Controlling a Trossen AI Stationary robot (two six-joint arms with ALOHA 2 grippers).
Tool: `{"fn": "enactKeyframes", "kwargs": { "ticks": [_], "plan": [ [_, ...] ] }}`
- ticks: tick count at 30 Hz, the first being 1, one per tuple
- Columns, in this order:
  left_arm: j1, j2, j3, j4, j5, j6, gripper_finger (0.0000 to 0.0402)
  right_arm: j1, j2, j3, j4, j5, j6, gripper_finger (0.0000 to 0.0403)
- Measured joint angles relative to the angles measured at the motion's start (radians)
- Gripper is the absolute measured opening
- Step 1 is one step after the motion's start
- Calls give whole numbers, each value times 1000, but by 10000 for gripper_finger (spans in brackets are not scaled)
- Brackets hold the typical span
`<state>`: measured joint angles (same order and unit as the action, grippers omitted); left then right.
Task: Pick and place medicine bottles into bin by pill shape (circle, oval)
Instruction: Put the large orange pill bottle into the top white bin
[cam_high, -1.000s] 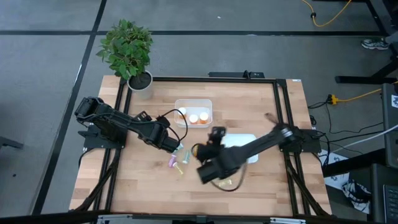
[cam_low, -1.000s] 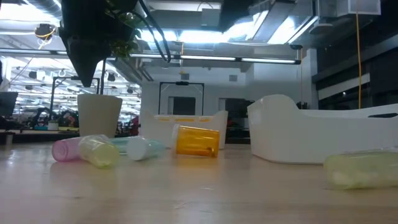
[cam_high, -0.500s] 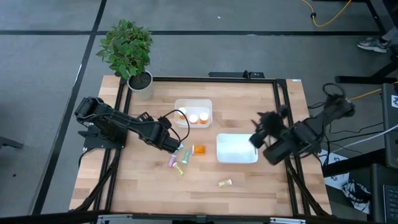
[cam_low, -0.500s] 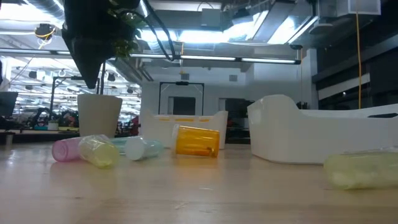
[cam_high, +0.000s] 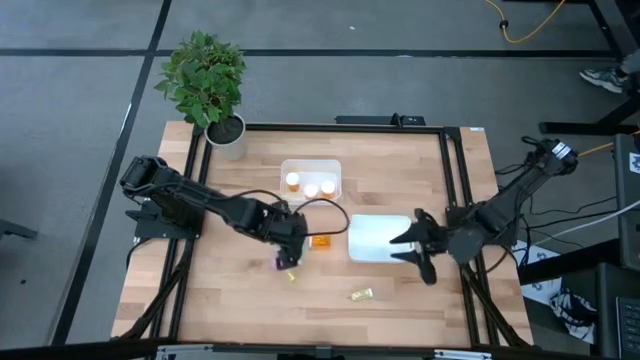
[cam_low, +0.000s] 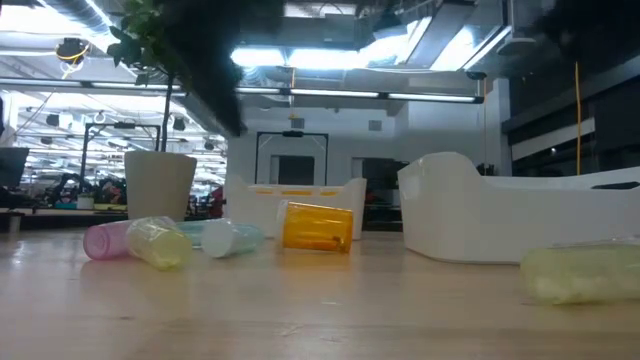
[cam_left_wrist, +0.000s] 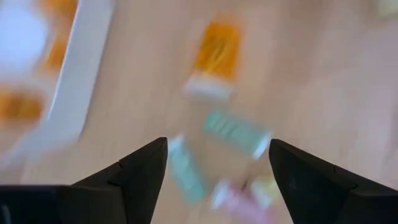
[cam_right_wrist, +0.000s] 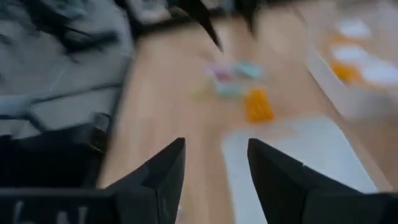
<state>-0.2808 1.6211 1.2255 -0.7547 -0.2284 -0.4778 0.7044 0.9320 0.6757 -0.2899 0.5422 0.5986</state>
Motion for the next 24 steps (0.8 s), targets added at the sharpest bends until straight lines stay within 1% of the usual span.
{"fn": "enactKeyframes", "kwargs": {
  "ticks": [3, 7, 13, 16, 20, 24],
  "plan": [
    [-6, 0, -6, 105, -15, 91, 275, 5, -11, 14, 85, -16, -105, 176],
    [-7, 0, -59, 209, -97, 141, 275, 10, -16, 21, 107, 13, -140, 176],
    [2, 0, -254, 475, -102, 123, 275, 10, -15, 21, 96, 17, -112, 176],
    [3, 1, -336, 572, -98, 95, 275, 10, -15, 21, 96, 17, -110, 176],
    [4, 1, -406, 696, -99, 66, 275, 10, -15, 21, 96, 16, -110, 176],
    [4, 1, -451, 766, -99, 63, 275, 10, -15, 21, 95, 16, -110, 176]
  ]
}}
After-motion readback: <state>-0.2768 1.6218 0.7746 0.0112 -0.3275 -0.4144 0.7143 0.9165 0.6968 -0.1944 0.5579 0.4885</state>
